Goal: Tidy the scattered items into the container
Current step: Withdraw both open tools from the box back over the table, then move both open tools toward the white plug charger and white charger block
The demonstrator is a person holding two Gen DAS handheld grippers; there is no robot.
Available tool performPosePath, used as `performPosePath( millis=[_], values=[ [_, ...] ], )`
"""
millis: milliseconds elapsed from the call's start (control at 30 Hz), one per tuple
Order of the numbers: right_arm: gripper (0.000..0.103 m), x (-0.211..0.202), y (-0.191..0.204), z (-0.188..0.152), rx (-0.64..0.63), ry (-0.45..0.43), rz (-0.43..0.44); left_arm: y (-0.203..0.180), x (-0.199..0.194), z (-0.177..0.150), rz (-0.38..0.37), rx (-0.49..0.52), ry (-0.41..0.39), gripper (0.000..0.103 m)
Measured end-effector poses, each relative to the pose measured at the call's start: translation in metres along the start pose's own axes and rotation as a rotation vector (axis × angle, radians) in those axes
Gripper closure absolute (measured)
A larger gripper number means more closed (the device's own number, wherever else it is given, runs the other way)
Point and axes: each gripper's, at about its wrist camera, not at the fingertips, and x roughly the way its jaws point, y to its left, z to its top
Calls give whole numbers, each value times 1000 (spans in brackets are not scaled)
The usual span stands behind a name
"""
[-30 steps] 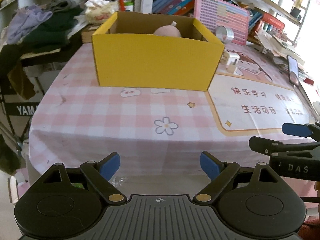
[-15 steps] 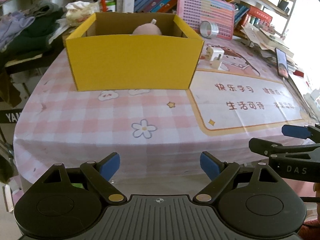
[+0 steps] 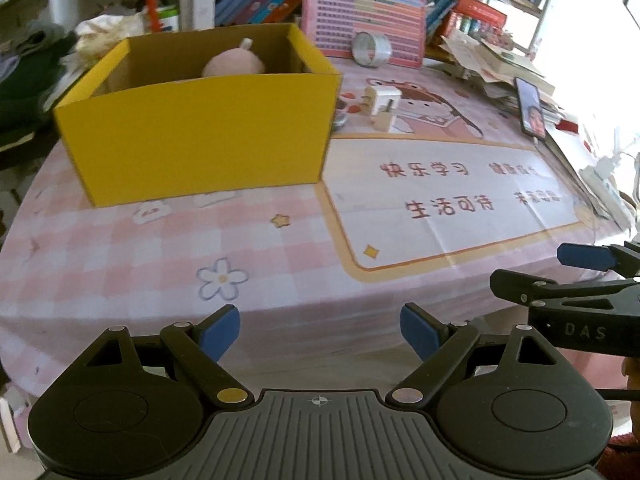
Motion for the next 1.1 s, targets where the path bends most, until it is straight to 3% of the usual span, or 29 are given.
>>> performPosePath(
  millis=[500, 1100],
  values=[
    [19, 4, -33, 4, 45, -5, -53, -39, 13, 21, -79, 92, -48, 14],
    [19, 41, -82, 41, 48, -29, -47, -72, 47, 65, -58, 109, -93, 16]
  ],
)
